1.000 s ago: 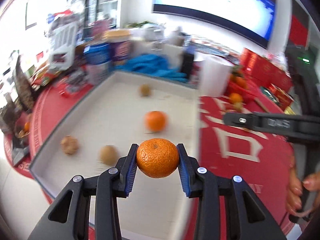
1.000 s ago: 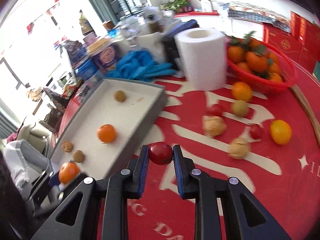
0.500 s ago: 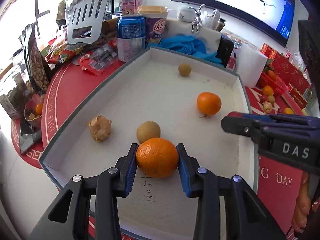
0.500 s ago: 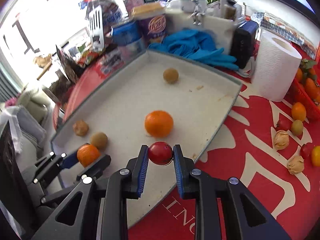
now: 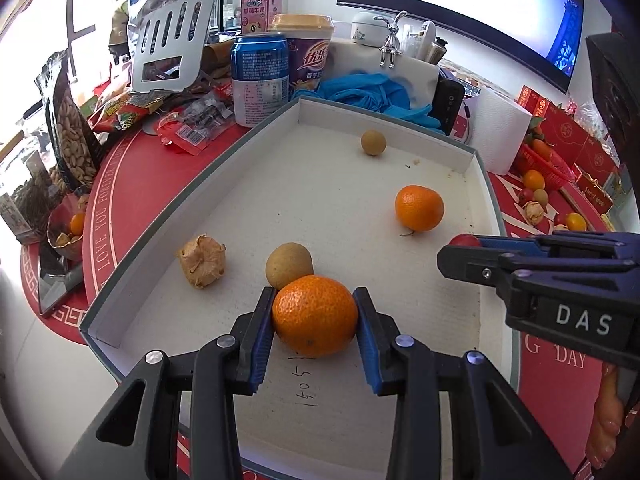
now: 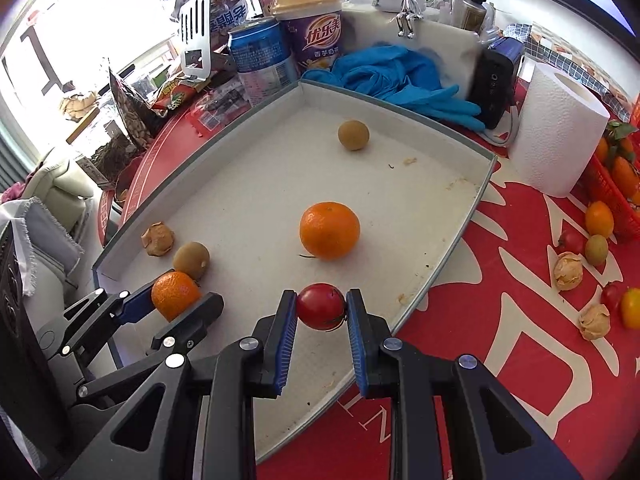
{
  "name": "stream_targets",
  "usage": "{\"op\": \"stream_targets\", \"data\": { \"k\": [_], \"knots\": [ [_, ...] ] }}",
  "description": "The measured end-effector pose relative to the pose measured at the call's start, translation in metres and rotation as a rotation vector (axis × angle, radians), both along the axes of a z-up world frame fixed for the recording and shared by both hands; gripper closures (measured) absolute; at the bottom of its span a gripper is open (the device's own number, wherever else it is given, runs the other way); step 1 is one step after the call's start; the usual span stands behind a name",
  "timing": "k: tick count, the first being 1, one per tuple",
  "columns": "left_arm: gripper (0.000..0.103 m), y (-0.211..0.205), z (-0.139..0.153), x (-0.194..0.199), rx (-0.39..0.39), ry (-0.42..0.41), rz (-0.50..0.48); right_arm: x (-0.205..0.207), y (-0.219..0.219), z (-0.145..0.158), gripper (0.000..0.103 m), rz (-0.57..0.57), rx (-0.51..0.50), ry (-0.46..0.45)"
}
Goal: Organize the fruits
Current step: 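Open both tools to drop the orange and tomato into the tray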
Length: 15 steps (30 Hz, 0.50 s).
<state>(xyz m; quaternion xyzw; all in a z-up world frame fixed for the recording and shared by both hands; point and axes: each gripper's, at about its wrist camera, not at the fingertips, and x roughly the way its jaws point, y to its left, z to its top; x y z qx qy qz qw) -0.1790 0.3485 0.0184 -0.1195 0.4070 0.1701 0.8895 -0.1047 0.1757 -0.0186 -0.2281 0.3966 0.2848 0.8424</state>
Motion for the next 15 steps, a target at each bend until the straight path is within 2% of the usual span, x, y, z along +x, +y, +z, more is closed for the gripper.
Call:
{"op": "stream_targets", "data": {
  "k": [5,6,7,8,11,12,13,15],
  "knots": [
    [0.059,0.000,0.000,0.000,0.007,0.000,-0.004,0.002,0.001,0.000,0.077,-0.007,0.002,0.011],
    [0.046,-0.001,0.000,0.000,0.012,0.004,-0.005,0.002,0.001,0.001,0.076,-0.006,0.006,0.018],
    [0.026,-0.002,0.000,0.000,0.014,0.010,-0.001,0.003,0.001,0.001,0.076,-0.007,0.011,0.024],
    [0.021,-0.002,0.000,0.000,0.018,0.010,0.002,0.004,0.000,0.002,0.076,-0.012,0.022,0.035],
    [0.021,-0.007,0.005,-0.002,0.044,-0.001,0.001,0.007,-0.003,0.006,0.075,-0.019,0.057,0.054],
    [0.021,-0.008,0.006,-0.001,0.043,0.000,-0.002,0.007,-0.004,0.007,0.061,-0.021,0.066,0.054],
    [0.020,-0.008,0.008,-0.001,0.044,0.003,0.000,0.006,-0.005,0.010,0.039,-0.001,0.096,0.056],
    [0.020,-0.008,0.009,-0.001,0.053,0.005,0.008,-0.001,-0.004,0.019,0.009,0.019,0.134,0.036]
  ]
}}
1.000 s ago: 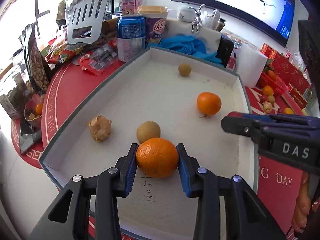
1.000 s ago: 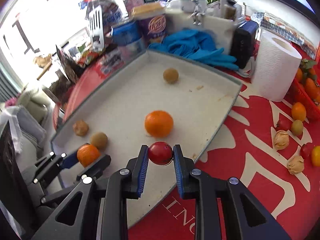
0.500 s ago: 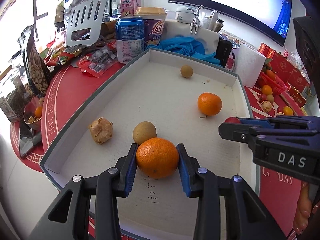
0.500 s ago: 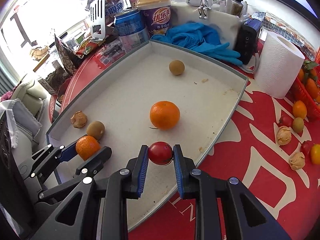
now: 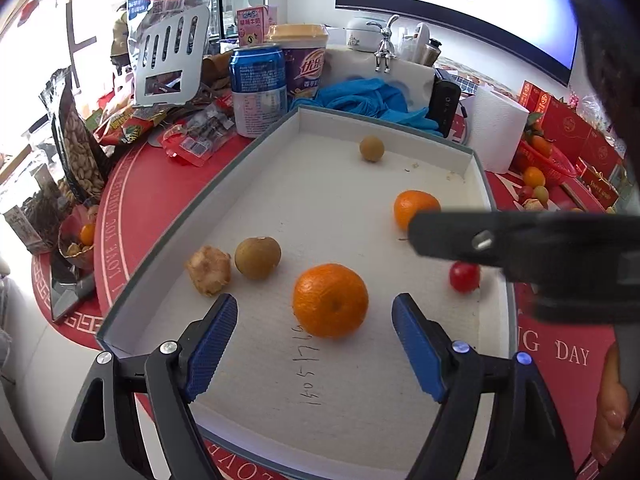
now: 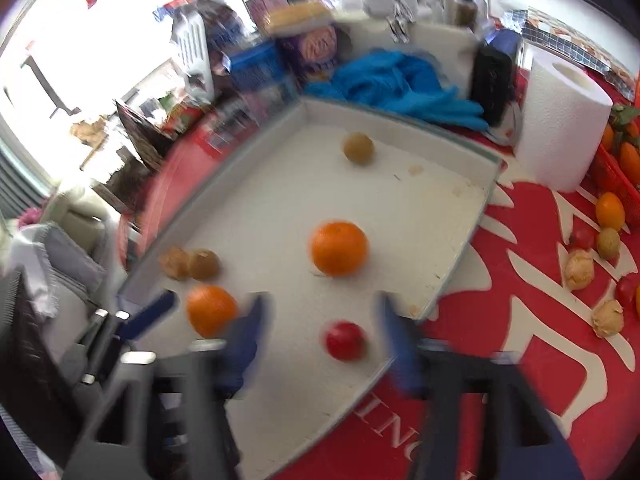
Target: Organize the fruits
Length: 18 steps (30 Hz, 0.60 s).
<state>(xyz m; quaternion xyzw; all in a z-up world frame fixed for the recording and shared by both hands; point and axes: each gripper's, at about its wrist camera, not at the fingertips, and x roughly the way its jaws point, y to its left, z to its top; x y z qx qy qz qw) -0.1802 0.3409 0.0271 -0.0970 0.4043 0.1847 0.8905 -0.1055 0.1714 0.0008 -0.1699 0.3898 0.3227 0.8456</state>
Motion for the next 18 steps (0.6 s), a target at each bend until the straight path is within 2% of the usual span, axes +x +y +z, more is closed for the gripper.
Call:
{"op": "stream_targets", "data": {
  "k": [1,4,8,12,18],
  "knots": [
    [0.020,0.001,0.000,0.000,0.002,0.002,0.005,-0.003,0.001,0.005,0.000,-0.004,0.003,-0.024],
    [0.020,0.003,0.002,0.000,-0.007,0.007,0.018,-0.014,0.000,0.021,0.000,-0.003,0.015,-0.103],
    [0.020,-0.005,0.011,0.000,0.022,0.000,0.008,-0.012,-0.019,0.035,0.000,-0.049,0.074,-0.120],
    [0.020,-0.027,0.023,0.004,0.050,-0.005,-0.044,-0.001,-0.060,0.040,0.000,-0.178,0.090,-0.119],
    [0.019,-0.086,0.033,0.018,0.076,0.003,-0.203,0.002,-0.146,0.037,0.000,-0.379,0.077,-0.135]
  ]
}}
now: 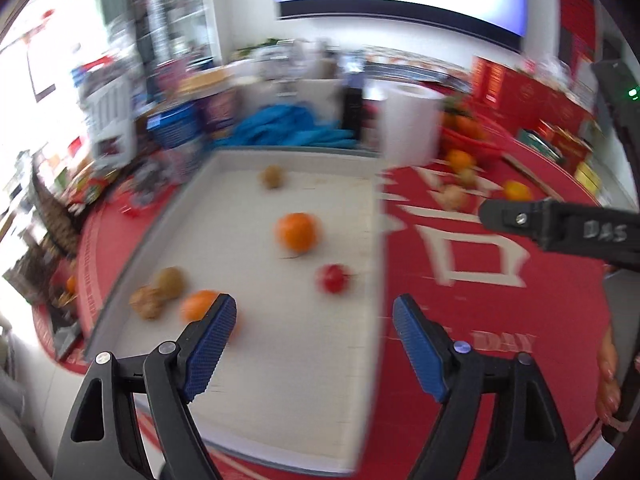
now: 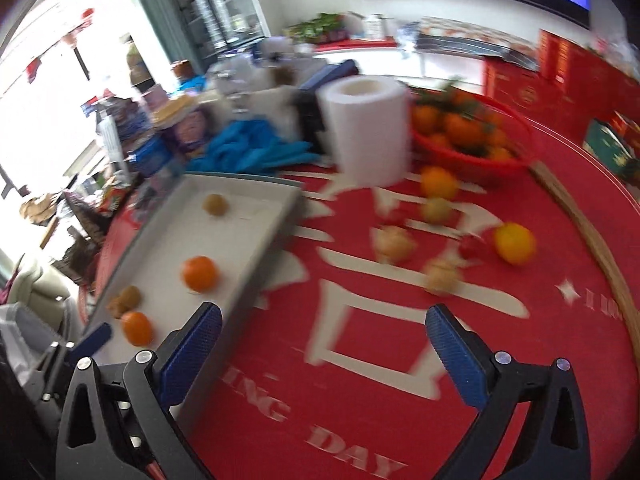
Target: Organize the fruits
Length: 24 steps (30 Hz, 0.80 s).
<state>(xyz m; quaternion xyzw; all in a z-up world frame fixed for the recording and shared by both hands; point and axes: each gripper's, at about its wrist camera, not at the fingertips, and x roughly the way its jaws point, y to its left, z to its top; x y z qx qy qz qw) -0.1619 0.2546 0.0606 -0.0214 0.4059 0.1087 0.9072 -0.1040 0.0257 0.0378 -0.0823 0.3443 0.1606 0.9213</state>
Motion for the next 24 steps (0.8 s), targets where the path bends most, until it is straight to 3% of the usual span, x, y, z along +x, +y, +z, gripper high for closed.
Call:
{"op": "stream_targets", "data": {
  "k": [5,11,14,18,20,24],
  "knots": [
    [0.019,-0.064,-0.013,0.024,-0.003,0.053,-0.148,-0.001,-0.070,-0.002,0.000,-0.161,-0.018,-0.022],
    [0.018,-0.104,-0.043,0.055,0.011,0.124,-0.156,0.002,-0.127,-0.020,0.000,-0.304,-0.079,-0.017],
    [0.015,-0.108,-0.047,0.063,0.016,0.111,-0.142,0.005,-0.138,-0.027,0.000,-0.327,-0.077,-0.006],
    [0.000,-0.103,-0.052,0.068,0.016,0.096,-0.110,0.007,-0.135,-0.027,0.000,-0.343,-0.110,-0.043],
    [0.000,-0.092,-0.056,0.072,-0.067,0.108,-0.105,0.006,-0.131,-0.028,0.000,-0.339,-0.127,-0.068],
    [0.000,-0.094,-0.055,0.071,-0.074,0.107,-0.106,0.006,-0.131,-0.027,0.000,-0.343,-0.124,-0.073]
  ]
}}
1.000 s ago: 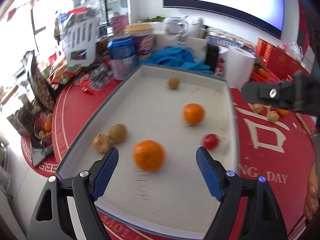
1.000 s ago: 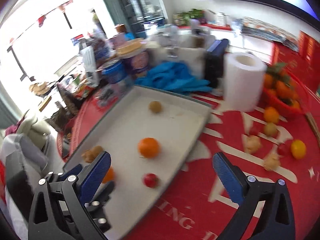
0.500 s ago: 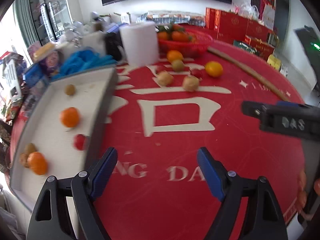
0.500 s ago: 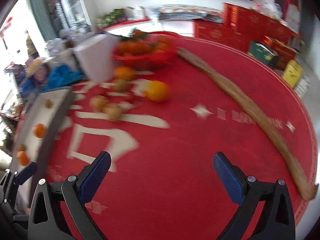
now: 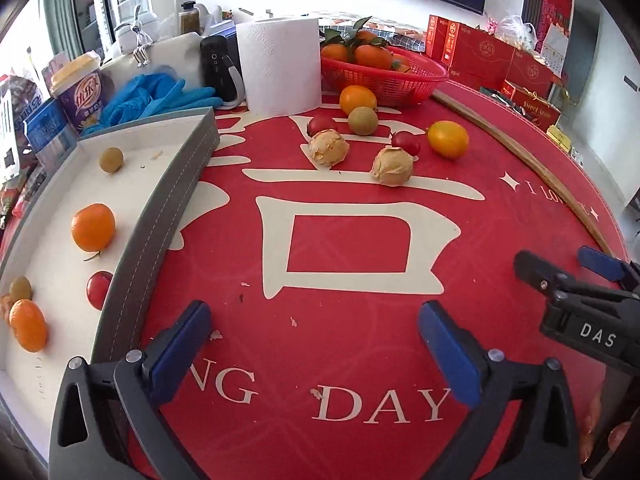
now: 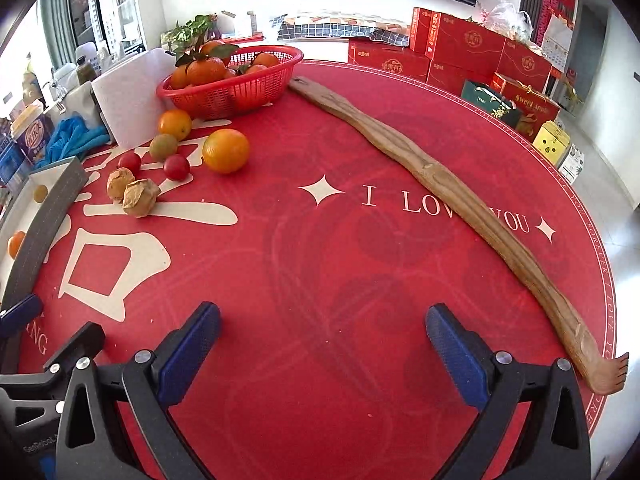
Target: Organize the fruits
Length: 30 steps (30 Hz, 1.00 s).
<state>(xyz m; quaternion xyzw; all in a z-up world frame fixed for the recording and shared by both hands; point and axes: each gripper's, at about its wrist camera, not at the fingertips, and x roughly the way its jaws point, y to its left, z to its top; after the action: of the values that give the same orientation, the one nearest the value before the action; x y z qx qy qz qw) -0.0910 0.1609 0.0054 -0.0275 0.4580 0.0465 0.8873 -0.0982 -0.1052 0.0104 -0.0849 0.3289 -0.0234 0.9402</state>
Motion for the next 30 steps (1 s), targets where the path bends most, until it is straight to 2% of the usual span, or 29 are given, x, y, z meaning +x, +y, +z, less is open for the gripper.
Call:
{"op": "stream_targets", "data": {
  "k": [30],
  "knots": [
    [0.000,-0.0001,0.0002,0.0008,0.001,0.000,0.000,0.0010,-0.0013,-0.0037,0.000,-0.002,0.000,-0.003]
  ]
}}
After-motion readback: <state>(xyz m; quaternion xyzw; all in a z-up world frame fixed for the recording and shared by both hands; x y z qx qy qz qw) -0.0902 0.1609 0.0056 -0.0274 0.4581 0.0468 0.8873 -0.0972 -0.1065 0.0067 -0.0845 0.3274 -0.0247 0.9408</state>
